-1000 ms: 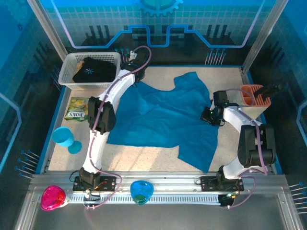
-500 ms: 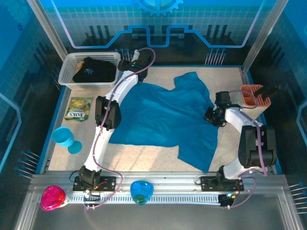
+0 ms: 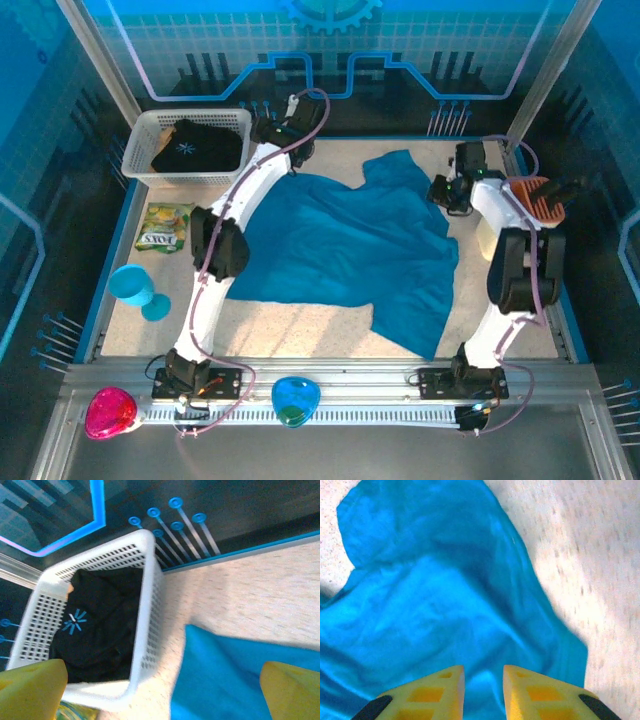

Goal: Fold and stack the t-shirts

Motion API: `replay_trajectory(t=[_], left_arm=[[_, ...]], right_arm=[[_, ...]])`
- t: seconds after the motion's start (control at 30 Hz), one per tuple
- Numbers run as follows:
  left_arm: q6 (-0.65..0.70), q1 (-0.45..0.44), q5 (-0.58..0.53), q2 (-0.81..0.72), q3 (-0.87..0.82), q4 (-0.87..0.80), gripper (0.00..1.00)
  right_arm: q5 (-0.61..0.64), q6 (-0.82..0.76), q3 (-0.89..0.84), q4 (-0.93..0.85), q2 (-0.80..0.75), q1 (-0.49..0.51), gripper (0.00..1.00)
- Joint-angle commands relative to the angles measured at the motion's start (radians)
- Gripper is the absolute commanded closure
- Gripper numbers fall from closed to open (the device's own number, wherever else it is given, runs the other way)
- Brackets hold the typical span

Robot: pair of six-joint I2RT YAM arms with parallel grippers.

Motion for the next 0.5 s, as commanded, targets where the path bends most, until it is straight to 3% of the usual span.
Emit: replay_trajectory(t=[0.0, 0.2, 0.47], left_arm=[[-0.178, -0.068, 0.214, -0.169, -0.161, -0.124, 0.01], [-0.374, -0.157, 0.395, -0.324, -0.610, 0.002, 0.03], [-0.514, -0.162, 0.473, -0.336, -0.941, 0.106, 0.06]], right_arm=[[0.003, -0.120, 0.169, -0.100, 0.174, -0.024, 0.73], [0.039, -0.197, 0.513, -0.244, 0.466, -0.023, 0.72], [0.113, -0.259, 0.731, -0.356, 0.656, -0.024, 0.73]])
